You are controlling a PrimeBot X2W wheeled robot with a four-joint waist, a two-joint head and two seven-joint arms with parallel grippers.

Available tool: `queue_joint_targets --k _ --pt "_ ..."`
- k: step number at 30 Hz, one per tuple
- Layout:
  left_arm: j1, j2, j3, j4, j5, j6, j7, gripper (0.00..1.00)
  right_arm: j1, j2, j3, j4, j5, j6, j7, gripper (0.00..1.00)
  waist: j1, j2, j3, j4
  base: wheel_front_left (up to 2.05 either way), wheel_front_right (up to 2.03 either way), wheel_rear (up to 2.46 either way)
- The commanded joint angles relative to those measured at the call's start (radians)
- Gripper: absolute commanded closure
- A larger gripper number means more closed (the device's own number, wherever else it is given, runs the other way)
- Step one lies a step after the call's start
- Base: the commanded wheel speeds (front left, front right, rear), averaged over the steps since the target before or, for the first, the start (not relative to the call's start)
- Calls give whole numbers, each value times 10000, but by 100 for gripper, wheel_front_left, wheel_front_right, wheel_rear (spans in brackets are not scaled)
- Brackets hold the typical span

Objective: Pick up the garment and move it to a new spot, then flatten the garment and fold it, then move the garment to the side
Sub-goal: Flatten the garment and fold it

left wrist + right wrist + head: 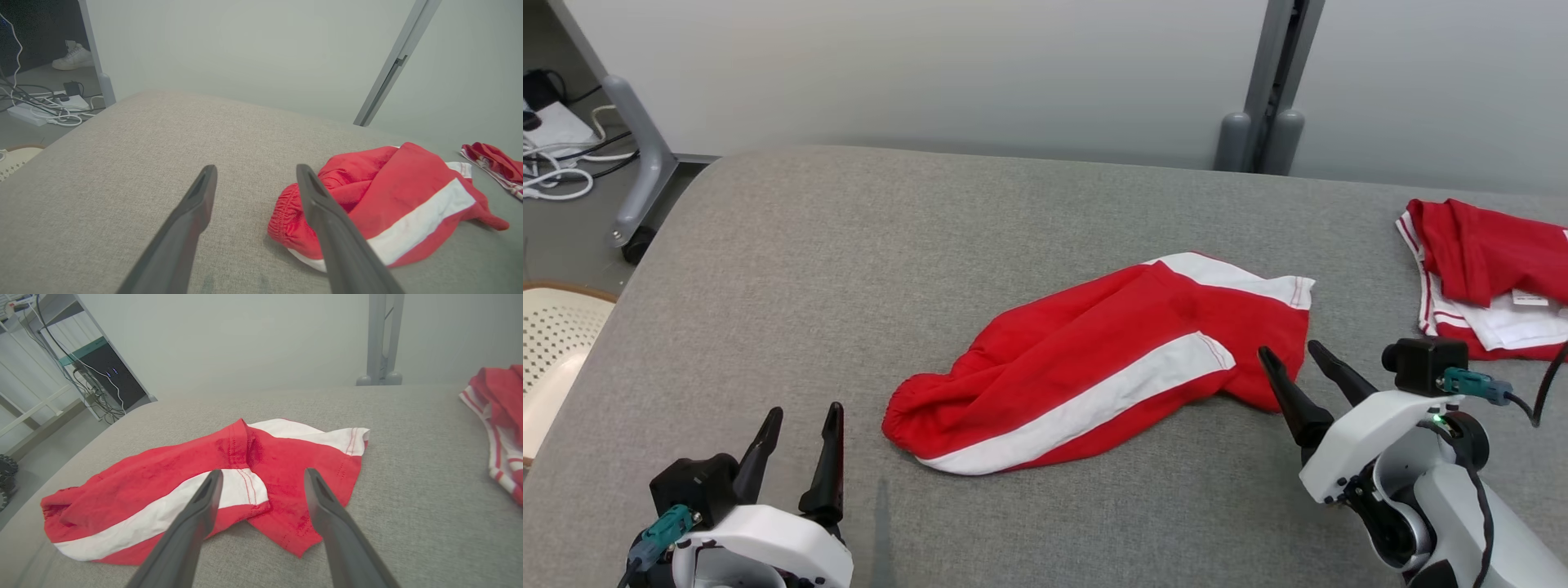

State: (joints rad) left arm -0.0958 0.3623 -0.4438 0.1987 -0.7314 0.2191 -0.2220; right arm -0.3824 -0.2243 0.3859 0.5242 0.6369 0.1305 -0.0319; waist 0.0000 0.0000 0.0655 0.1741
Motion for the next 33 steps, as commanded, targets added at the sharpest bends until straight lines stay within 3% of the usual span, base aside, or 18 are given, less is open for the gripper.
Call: queue_joint_targets --k 1,12,25,26,27,29,30,33 --pt "-224 16 21 55 -5 -59 -74 0 -220 -50 157 261 211 5 9 0 0 0 74 190 0 0 0" --pt "-431 -143 -57 372 -28 -240 -154 0 -1779 -171 1226 2914 1421 5 725 0 0 0 312 932 0 0 0" --pt "-577 -322 -21 743 -69 -423 -272 0 -2206 -226 1904 3760 3081 5 1392 2 0 0 469 1572 0 0 0" --pt "-584 -324 -13 771 -67 -434 -282 0 -2205 -242 1974 3772 3168 5 1361 25 0 0 449 1579 0 0 0" --pt "-586 -319 -5 794 -67 -433 -290 0 -2200 -245 2044 3754 3238 5 1291 56 0 0 424 1576 0 0 0" --pt "-569 -292 21 816 -62 -415 -307 0 -2169 -262 2201 3658 3400 5 1062 91 0 0 368 1533 0 0 0" --pt "-558 -276 21 811 -51 -406 -310 0 -2162 -279 2265 3614 3459 5 965 100 0 0 343 1500 0 0 0" --pt "-505 -227 6 793 -21 -389 -318 0 -2133 -358 2458 3423 3633 5 549 100 0 0 252 1368 0 0 0"
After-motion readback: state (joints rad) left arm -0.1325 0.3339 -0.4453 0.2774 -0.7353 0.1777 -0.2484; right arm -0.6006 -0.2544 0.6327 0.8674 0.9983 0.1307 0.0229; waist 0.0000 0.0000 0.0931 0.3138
